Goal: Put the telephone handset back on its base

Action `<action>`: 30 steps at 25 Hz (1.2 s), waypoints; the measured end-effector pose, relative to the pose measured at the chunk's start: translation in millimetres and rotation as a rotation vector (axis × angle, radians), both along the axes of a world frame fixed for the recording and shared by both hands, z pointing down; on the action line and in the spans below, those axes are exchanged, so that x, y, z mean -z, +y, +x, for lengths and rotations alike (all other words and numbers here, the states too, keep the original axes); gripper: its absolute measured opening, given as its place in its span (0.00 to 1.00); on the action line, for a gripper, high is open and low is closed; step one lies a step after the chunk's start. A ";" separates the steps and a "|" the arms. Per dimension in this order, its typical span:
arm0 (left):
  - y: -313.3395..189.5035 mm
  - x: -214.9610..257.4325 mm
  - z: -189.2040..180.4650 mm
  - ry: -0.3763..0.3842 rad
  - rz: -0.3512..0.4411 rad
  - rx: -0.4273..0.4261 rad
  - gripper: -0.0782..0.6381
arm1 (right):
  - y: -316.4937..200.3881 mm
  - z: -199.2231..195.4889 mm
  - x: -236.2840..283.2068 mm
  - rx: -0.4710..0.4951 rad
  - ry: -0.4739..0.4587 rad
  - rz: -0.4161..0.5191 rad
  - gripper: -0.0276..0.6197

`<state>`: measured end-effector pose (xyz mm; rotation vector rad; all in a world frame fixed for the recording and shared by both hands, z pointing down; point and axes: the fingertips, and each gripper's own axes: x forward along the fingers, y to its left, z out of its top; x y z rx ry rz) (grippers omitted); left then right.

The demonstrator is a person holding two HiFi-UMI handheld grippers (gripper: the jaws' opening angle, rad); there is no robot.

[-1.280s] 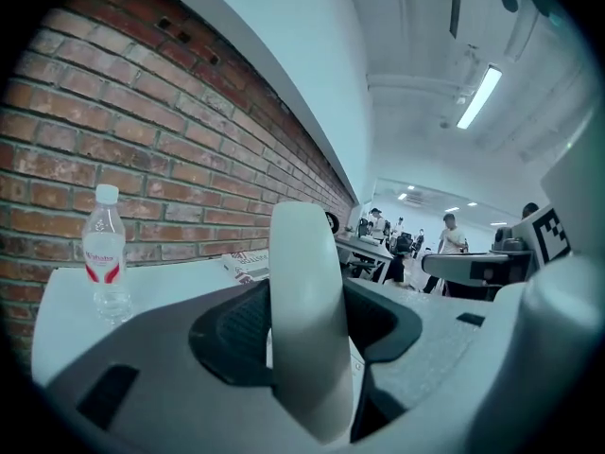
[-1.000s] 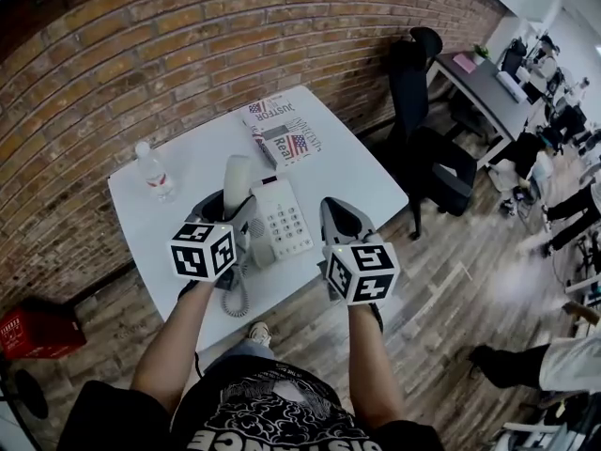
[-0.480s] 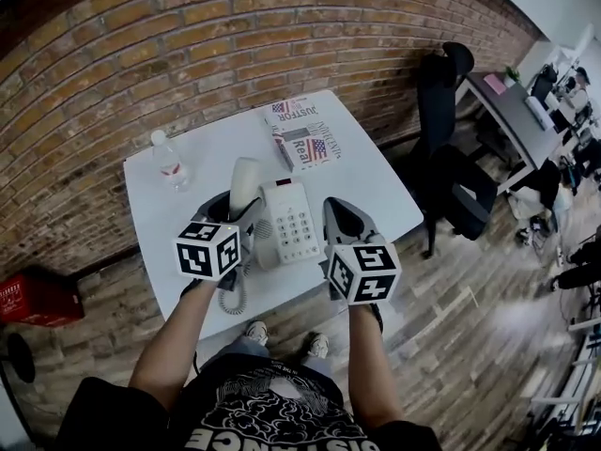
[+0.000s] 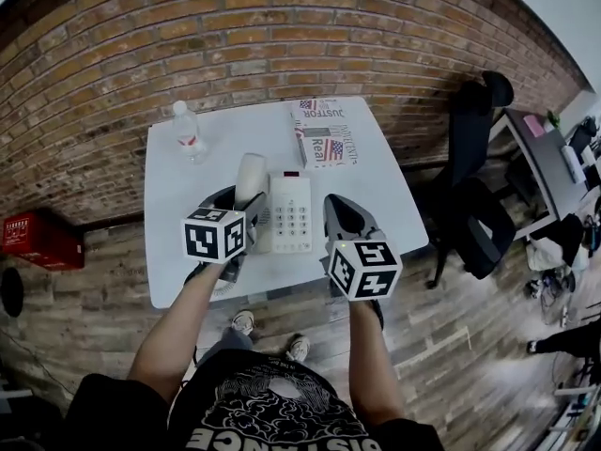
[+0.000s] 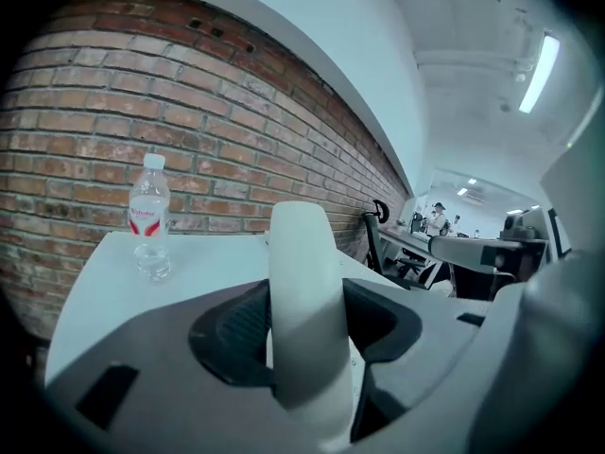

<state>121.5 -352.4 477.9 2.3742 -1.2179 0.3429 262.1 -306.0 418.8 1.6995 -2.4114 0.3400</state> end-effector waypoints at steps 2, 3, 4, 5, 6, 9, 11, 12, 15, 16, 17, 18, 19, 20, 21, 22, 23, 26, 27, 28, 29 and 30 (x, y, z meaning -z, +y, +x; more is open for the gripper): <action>1.5 -9.3 1.5 -0.014 -0.037 0.028 0.42 | -0.4 2.1 -1.7 0.023 -0.002 -0.002 0.04; 1.3 -14.5 1.9 -0.021 -0.058 0.041 0.42 | -0.8 2.6 -3.1 0.033 -0.003 -0.004 0.04; 0.7 -20.0 1.7 -0.028 -0.080 0.054 0.42 | -1.1 2.6 -4.8 0.043 -0.004 -0.006 0.04; -0.1 -25.6 1.4 -0.034 -0.101 0.066 0.42 | -1.3 2.1 -6.6 0.053 -0.004 -0.009 0.04; -0.9 -30.6 0.9 -0.039 -0.122 0.077 0.42 | -1.3 1.4 -8.0 0.063 -0.004 -0.013 0.04; -4.1 -41.4 -0.8 -0.043 -0.176 0.110 0.42 | -1.4 -0.1 -10.4 0.087 -0.005 -0.018 0.04; -7.0 -47.6 -0.1 -0.040 -0.209 0.126 0.42 | -2.2 0.3 -12.1 0.097 -0.003 -0.021 0.04; -8.1 -50.8 1.3 -0.039 -0.226 0.130 0.42 | -2.8 1.0 -13.1 0.101 -0.002 -0.023 0.04; -11.4 -61.1 6.5 -0.044 -0.272 0.133 0.42 | -5.1 2.7 -15.0 0.108 0.002 -0.029 0.04; -13.0 -64.5 7.7 -0.047 -0.285 0.134 0.42 | -6.0 2.8 -15.2 0.111 0.005 -0.030 0.04; -14.6 -67.9 8.4 -0.051 -0.297 0.136 0.42 | -7.0 2.9 -15.3 0.113 0.007 -0.030 0.04; -16.1 -71.1 9.0 -0.055 -0.309 0.139 0.42 | -8.0 3.3 -15.7 0.113 0.008 -0.031 0.04; -17.4 -74.0 9.5 -0.058 -0.320 0.142 0.42 | -9.0 4.1 -16.3 0.113 0.008 -0.032 0.04; -18.5 -76.5 10.1 -0.061 -0.329 0.145 0.42 | -10.0 5.2 -17.2 0.111 0.008 -0.033 0.04; -19.5 -78.7 10.7 -0.063 -0.338 0.148 0.42 | -10.8 6.6 -18.3 0.110 0.008 -0.035 0.04; -20.4 -80.7 11.3 -0.064 -0.348 0.151 0.42 | -11.6 8.0 -19.4 0.108 0.008 -0.037 0.04; -21.2 -82.6 12.0 -0.065 -0.357 0.154 0.42 | -12.4 9.4 -20.4 0.106 0.009 -0.039 0.04; -24.3 -87.2 14.6 -0.069 -0.377 0.158 0.42 | -14.9 13.0 -22.1 0.103 0.009 -0.042 0.04; -25.2 -88.4 15.1 -0.072 -0.382 0.160 0.42 | -15.7 13.8 -22.4 0.102 0.009 -0.043 0.04; -25.8 -89.9 15.4 -0.076 -0.389 0.163 0.42 | -16.4 14.6 -22.8 0.101 0.009 -0.043 0.04; -26.0 -91.7 15.6 -0.080 -0.400 0.168 0.42 | -17.0 15.3 -23.1 0.099 0.009 -0.044 0.04; -26.0 -94.1 15.7 -0.085 -0.411 0.172 0.42 | -17.3 15.9 -23.4 0.098 0.008 -0.044 0.04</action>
